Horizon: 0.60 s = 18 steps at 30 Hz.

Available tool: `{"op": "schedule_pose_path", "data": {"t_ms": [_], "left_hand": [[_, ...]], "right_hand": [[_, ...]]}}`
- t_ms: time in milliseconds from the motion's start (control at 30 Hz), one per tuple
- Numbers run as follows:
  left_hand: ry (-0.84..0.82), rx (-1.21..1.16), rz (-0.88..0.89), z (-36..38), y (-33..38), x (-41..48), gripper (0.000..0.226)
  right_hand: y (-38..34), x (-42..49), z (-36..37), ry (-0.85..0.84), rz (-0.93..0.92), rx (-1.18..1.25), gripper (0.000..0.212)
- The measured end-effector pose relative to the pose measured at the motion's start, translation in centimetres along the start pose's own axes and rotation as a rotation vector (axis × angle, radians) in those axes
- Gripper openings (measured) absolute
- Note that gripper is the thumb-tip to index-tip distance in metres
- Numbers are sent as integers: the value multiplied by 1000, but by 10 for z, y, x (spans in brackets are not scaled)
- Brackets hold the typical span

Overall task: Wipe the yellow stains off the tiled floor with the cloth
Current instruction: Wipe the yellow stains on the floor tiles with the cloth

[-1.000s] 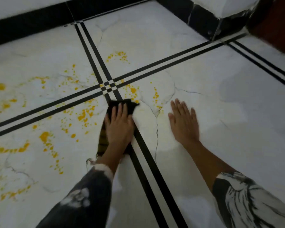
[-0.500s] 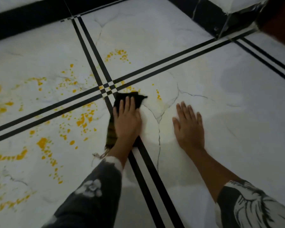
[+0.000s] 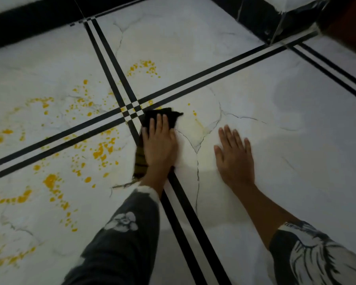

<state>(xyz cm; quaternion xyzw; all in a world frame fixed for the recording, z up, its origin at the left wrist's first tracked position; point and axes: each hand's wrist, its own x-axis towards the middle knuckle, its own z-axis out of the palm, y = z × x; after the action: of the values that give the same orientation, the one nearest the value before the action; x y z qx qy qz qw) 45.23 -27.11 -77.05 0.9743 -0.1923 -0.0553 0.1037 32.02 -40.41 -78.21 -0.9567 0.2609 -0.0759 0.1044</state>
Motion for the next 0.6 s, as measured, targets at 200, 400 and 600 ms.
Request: {"op": "schedule_pose_path", "data": {"t_ms": [200, 400, 600], "left_hand": [[-51, 50, 288, 2, -12, -91, 62], [16, 34, -16, 3, 12, -99, 62], [-87, -71, 391, 21, 106, -36, 54]], "right_hand": [[1, -1, -10, -95, -7, 67, 72], [52, -19, -33, -80, 145, -81, 72], [57, -17, -25, -68, 135, -76, 66]]}}
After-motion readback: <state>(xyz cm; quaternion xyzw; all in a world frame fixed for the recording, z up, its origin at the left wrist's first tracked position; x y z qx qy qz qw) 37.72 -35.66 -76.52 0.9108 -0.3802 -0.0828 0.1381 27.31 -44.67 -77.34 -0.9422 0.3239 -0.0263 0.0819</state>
